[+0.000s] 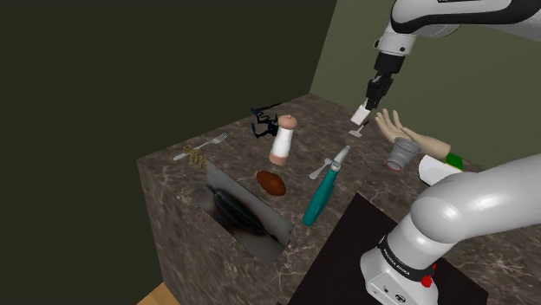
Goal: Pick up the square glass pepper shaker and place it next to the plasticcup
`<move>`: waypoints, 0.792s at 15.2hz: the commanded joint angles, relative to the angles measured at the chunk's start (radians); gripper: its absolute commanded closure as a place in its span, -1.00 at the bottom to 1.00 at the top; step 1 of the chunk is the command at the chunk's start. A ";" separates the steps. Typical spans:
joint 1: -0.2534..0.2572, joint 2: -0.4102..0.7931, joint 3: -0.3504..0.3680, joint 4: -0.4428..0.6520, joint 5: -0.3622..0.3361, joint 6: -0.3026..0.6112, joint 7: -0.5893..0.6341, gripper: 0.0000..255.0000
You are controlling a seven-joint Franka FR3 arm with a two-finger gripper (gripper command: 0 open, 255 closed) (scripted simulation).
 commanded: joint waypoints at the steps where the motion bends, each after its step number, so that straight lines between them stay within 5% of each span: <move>1: -0.013 0.033 -0.039 0.036 -0.016 0.002 -0.051 1.00; 7: -0.048 0.168 -0.171 0.165 -0.036 0.027 -0.220 1.00; 12: -0.050 0.170 -0.178 0.100 -0.041 0.094 -0.216 1.00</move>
